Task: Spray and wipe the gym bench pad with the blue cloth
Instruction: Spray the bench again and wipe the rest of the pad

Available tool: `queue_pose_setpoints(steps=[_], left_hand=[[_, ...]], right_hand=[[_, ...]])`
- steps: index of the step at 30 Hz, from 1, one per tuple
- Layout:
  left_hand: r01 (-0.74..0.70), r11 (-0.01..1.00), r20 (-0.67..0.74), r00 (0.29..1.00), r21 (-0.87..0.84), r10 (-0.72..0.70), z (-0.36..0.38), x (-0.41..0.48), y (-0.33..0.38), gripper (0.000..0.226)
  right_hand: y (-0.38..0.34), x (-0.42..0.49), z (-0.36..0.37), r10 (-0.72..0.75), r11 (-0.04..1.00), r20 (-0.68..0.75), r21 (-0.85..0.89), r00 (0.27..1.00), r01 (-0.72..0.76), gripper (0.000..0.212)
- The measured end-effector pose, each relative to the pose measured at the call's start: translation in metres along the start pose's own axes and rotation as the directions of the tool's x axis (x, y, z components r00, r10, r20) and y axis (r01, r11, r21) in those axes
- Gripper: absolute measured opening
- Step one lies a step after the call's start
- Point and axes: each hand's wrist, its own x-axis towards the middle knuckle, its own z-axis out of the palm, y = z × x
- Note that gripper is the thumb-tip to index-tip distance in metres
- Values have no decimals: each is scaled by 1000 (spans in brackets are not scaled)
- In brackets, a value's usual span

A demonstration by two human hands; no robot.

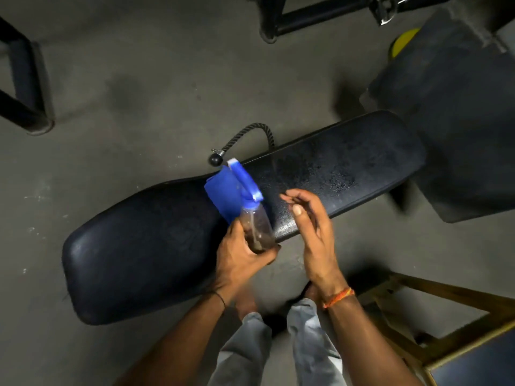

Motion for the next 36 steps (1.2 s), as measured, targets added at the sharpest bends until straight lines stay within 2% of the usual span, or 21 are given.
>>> queue_pose_setpoints(steps=[4, 11, 16, 21, 24, 27, 29, 31, 33, 36], left_hand=[[-20, 995, -127, 992, -100, 7, -40, 9, -13, 76], [-46, 994, -279, 960, -95, 18, -85, 31, -37, 94], [-58, 992, -298, 954, -108, 23, -82, 39, -53, 90], [-24, 980, -298, 954, -197, -36, -70, 37, -60, 103], [56, 968, -299, 945, -245, -131, -59, 34, -72, 111], [116, 958, -305, 932, -263, -197, -44, 27, -84, 112], [128, 969, -323, 926, -213, -193, -31, 14, -91, 106], [156, 982, -369, 911, -103, -183, -14, -4, -97, 92], [147, 987, -393, 913, 71, -107, 4, -22, -104, 75], [67, 955, -303, 953, 288, 25, 27, -44, -112, 63]], right_hand=[[16, -4, 3, 68, 992, -81, -100, 994, -76, 22], [48, 3, 25, 153, 975, -95, -147, 984, -166, 15], [65, 8, 33, 191, 954, -61, -221, 980, -200, 17], [75, 15, 37, 230, 925, -54, -299, 972, -235, 17], [82, 22, 44, 160, 885, 7, -444, 987, -140, 27], [94, 43, 56, 113, 792, 266, -606, 957, 75, 48], [106, 55, 60, 123, 641, 463, -712, 878, 286, 55], [120, 60, 54, 151, 459, 572, -763, 806, 455, 56], [131, 59, 35, 129, 378, 597, -768, 792, 517, 57], [135, 39, 4, 86, 344, 526, -813, 846, 470, 56]])
